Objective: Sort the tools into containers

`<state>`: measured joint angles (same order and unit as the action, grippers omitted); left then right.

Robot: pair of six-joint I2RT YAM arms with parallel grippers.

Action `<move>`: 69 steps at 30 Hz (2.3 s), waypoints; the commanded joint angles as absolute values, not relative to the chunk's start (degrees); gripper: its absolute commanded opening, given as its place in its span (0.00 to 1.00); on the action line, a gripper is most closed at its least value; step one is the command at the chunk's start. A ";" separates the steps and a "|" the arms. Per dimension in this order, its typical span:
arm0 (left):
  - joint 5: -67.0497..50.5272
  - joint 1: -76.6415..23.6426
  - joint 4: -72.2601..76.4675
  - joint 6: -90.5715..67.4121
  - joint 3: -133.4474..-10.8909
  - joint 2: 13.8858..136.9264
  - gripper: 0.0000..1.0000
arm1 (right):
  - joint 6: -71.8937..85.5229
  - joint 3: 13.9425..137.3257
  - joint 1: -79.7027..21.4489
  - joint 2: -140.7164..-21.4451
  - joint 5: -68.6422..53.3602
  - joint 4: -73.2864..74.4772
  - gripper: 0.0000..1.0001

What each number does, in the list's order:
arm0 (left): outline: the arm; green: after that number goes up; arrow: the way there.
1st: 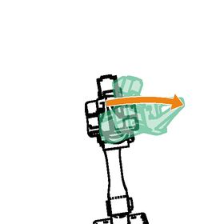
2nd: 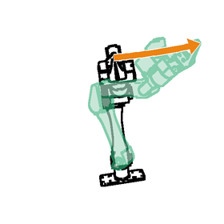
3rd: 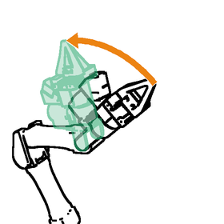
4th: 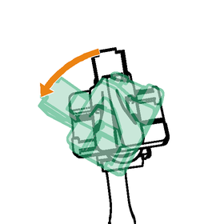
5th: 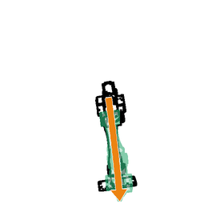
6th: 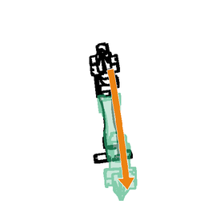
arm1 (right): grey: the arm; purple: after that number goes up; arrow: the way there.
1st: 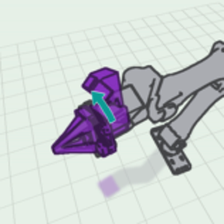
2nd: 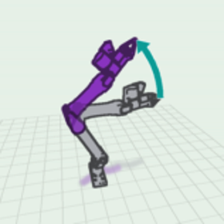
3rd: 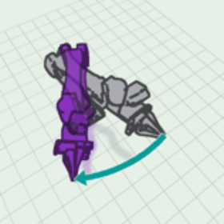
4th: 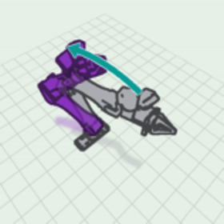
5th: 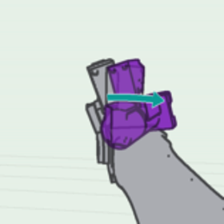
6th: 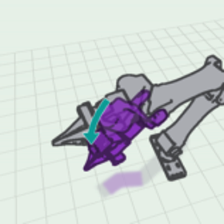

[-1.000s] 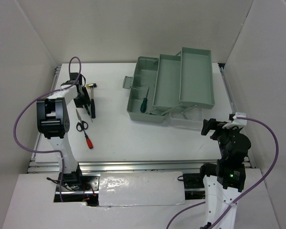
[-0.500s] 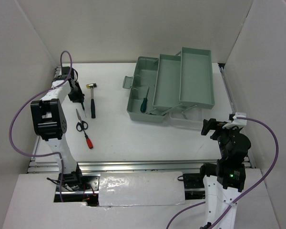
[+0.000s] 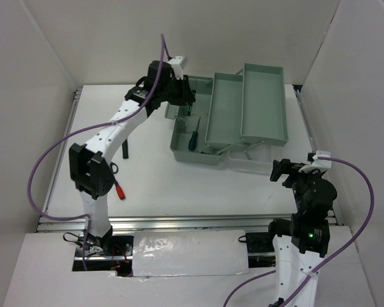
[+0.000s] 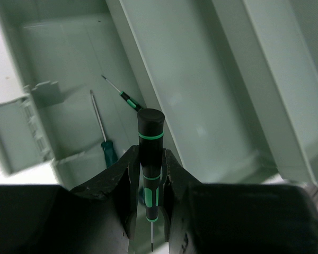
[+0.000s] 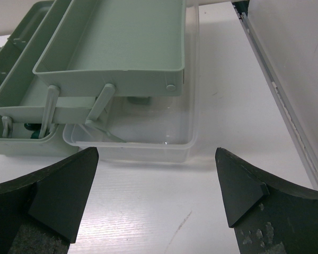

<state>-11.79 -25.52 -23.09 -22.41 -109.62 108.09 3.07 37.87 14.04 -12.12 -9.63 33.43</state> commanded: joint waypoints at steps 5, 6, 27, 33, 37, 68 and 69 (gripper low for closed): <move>-8.27 -28.65 -22.32 -18.64 -117.77 119.17 0.49 | 2.37 37.35 14.41 -12.22 -8.96 31.11 1.00; -7.04 -28.83 -22.93 -18.63 -118.21 119.27 0.58 | 2.37 37.53 14.41 -12.30 -9.05 31.20 1.00; -6.84 10.45 -51.85 -6.59 -70.60 79.37 0.71 | 2.37 37.35 14.41 -11.87 -10.63 31.11 1.00; -15.20 11.95 -51.16 -9.49 -58.19 78.66 0.65 | 2.02 37.53 14.41 -11.52 -10.11 31.47 1.00; -15.47 12.83 -50.81 -10.37 -56.53 81.12 0.69 | 2.20 37.35 14.41 -11.69 -10.55 31.20 1.00; -4.74 5.10 -48.43 -15.03 -60.21 99.68 0.35 | 1.85 37.53 14.41 -11.43 -9.23 31.38 1.00; -5.36 5.10 -48.43 -14.77 -60.21 98.88 0.33 | 1.93 37.53 14.41 -11.34 -9.23 31.38 1.00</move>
